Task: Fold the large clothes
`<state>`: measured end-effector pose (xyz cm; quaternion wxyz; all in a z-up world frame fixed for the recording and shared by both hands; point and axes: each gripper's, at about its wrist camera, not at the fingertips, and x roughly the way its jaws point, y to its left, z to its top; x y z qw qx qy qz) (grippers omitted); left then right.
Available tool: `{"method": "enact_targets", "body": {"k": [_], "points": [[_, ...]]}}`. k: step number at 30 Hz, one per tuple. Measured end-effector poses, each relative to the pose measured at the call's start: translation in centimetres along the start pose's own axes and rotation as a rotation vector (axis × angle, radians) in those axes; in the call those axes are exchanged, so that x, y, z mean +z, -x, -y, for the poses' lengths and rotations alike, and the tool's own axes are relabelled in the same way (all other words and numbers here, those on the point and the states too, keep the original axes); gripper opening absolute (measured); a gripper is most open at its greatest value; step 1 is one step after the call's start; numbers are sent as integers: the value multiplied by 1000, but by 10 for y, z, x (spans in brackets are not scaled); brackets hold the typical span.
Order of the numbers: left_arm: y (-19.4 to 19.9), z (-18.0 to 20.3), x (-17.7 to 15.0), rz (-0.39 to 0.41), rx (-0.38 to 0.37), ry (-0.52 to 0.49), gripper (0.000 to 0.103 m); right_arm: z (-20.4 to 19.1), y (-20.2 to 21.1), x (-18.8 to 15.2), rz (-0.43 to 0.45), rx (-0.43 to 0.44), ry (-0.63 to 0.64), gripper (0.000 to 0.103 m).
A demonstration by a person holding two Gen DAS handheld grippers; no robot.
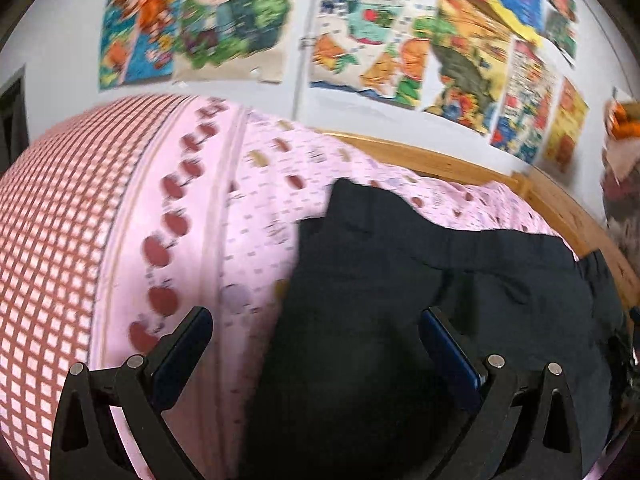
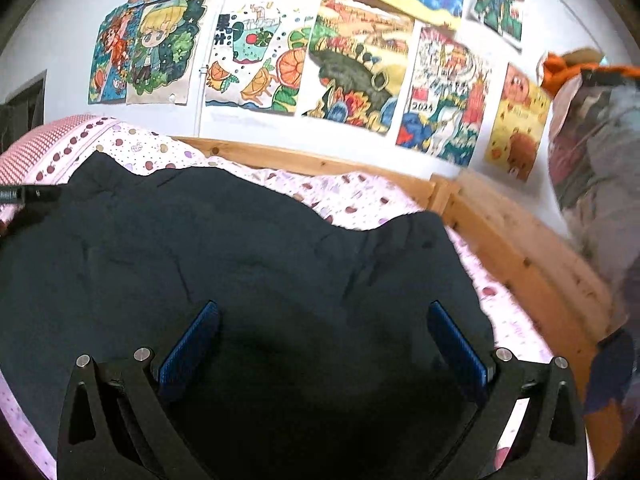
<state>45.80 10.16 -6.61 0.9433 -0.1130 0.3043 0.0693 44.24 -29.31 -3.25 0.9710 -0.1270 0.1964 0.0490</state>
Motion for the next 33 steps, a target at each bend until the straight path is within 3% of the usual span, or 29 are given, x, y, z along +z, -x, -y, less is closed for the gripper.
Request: {"method": "enact_targets", "body": {"k": [5,17,24,33], "points": [[-3,-20,-4,-49,13,29,103,0,11,2,37,-28,40,102],[-4,-13,-12,-86,47,-81,103,-6,22,10,84,-50,100,102],[-6,-12,-13,-88,32,-98,103,7,9,6,39,-52,48,102],[-9,-8,-15,-80,28,-134,103,49,-29,-2,-114,-23,-18,102]]}}
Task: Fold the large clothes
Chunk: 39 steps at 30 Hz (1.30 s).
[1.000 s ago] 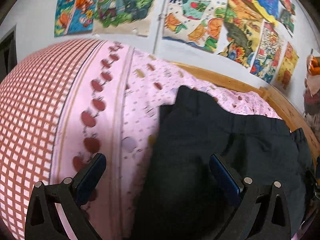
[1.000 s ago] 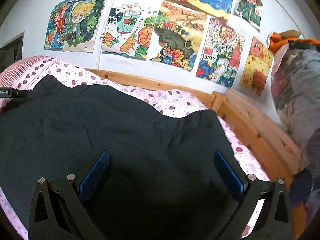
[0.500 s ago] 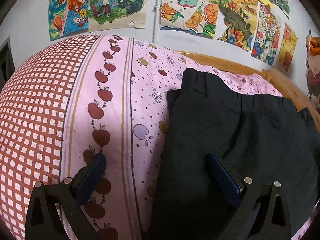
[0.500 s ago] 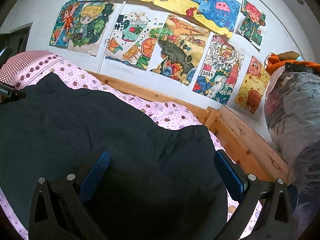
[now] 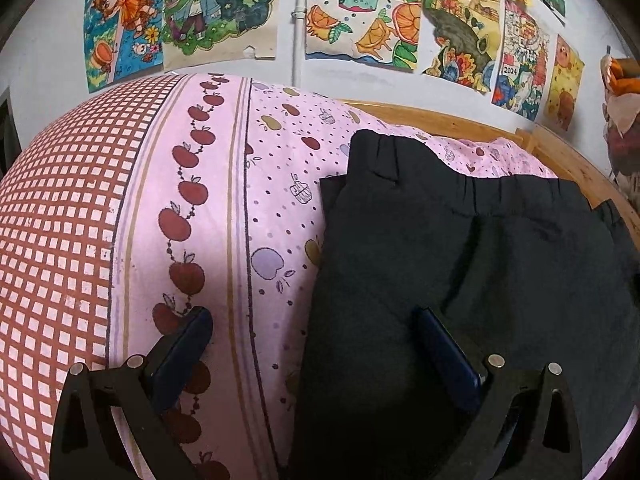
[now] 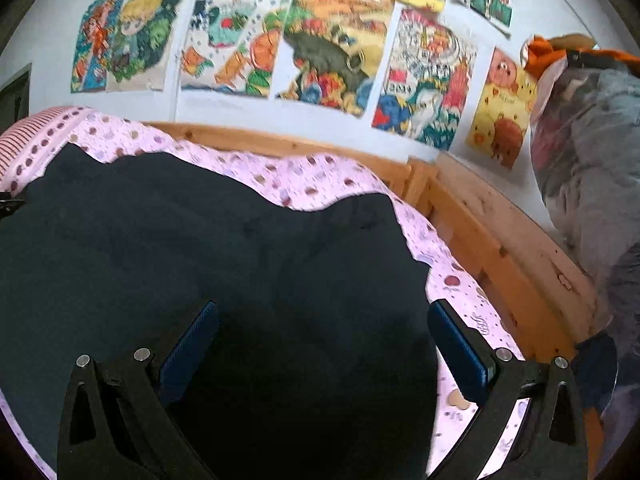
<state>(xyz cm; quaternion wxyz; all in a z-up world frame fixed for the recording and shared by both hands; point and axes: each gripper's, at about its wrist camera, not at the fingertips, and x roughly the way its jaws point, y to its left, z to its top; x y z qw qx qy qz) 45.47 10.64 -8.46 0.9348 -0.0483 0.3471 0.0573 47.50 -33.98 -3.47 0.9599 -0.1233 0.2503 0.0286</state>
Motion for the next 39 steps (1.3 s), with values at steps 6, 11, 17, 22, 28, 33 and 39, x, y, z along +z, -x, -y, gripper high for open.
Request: {"method": "enact_targets", "body": {"k": [6,11,17,22,28,33,39], "points": [[-2,0,-1,1,-6,-5,103,38,-25,-8,-55,39,-147,102],[-4,3,-1,3,-8,-18,103,60,-53,-26,-122,73,-259,102],[-9,0,0,-7,-43,-8,103,71,-81,-43,-196,227,-346,102],[-16,-6,1,-35,-110,8,103,71,-102,-59,-247,339,-397,102],[-28,-13,2,-79,-231,35,103,71,-112,-69,-263,409,-439,102],[-36,-13,2,-109,-325,26,103,68,-114,-69,-265,459,-433,102],[-46,-7,2,-152,-424,1,103,52,-119,-63,-294,585,-355,102]]}}
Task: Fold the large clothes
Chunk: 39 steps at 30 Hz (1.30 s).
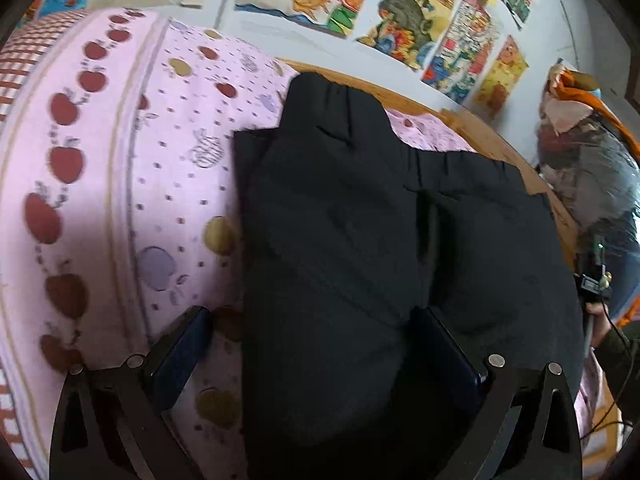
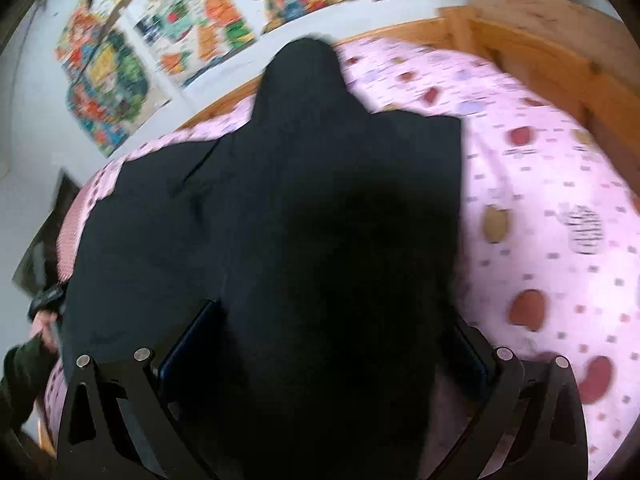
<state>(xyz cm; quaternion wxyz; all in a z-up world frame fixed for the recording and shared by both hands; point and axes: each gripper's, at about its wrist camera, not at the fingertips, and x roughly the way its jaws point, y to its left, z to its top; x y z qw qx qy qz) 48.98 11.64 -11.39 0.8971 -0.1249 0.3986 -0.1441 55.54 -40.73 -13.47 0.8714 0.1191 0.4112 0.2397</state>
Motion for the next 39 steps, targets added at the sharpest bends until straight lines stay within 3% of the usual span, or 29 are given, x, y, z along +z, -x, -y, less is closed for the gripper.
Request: {"method": "enact_targets", "body": {"k": [9,17,23,27,30,34,39], "points": [[-29,-5,6,-132,-159,35,103,13,-26,1,-116,126,-60,102],[-35,1,4,-182,-128,53,102,5,-27,-8,-116,117,-70,102],[-31,10,2,-194,-117,116,71,-9,-28,0,-126,102,-76,100],[-20,17,2,-180,-79,168,49,-17,-24,1,-110,105,-91,84],[-8,30,-1,-158,-34,128,36,-24,-18,0,-93,114,-110,65],[11,38,0,-137,3,122,28,-44,-11,0,-69,72,-94,48],[41,46,5,-107,-6,152,23,-61,12,7,-26,65,-58,28]]}}
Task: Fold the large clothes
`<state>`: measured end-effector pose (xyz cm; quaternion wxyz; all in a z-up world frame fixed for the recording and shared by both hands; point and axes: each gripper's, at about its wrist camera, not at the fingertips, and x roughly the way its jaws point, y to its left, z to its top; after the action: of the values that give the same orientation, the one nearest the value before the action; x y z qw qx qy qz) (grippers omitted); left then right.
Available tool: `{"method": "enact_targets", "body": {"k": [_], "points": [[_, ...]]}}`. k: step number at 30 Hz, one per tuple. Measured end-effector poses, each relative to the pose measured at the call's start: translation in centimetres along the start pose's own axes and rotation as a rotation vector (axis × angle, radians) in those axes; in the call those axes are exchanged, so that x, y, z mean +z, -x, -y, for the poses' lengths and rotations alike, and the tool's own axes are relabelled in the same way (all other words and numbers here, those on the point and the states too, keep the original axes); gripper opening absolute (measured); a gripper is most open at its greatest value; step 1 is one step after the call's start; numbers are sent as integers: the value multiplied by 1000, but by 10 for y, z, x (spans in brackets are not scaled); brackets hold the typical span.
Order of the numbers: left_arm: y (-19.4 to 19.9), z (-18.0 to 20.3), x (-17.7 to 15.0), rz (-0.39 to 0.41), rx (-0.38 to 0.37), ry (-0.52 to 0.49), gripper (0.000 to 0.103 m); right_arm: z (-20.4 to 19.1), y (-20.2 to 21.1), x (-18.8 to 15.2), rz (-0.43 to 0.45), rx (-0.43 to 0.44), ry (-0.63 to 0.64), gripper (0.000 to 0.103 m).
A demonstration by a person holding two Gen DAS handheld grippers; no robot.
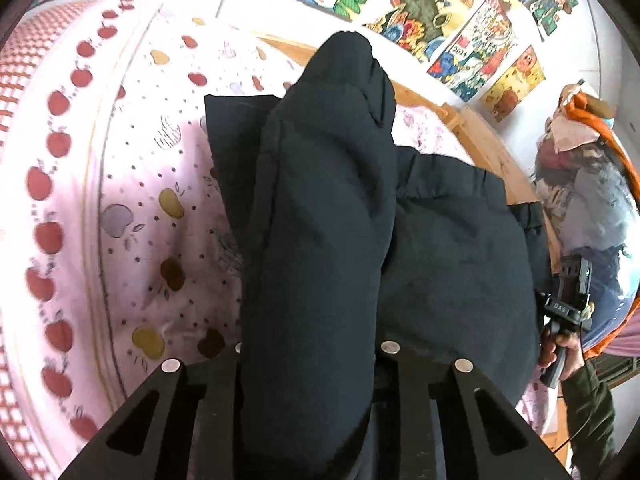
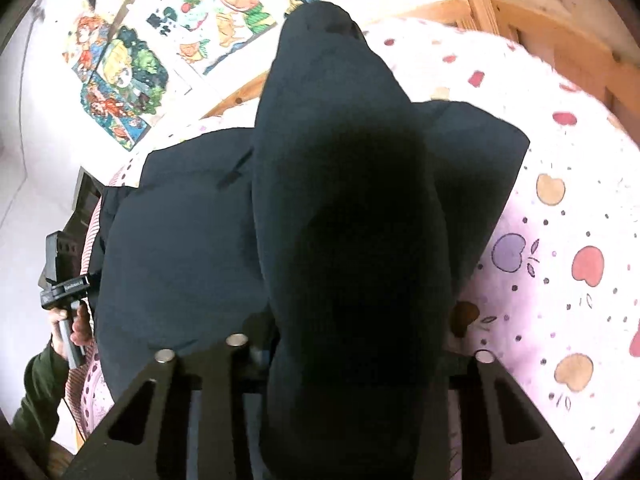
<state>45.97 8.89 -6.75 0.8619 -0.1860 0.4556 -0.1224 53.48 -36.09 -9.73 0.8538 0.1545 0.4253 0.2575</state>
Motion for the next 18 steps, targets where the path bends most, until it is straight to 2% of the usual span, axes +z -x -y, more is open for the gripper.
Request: {"method": "enact_targets", "body": {"k": [8,12,18], "points": [[67,12,-13,45,10,-15,21,-36,35,10,68,80,15,22],[98,7,-19,75,50,-14,21,-69,39,11,64,119,49,21],[129,-20,-30,82,83,60,21,-98,42,-2,33,152,108,21]]}}
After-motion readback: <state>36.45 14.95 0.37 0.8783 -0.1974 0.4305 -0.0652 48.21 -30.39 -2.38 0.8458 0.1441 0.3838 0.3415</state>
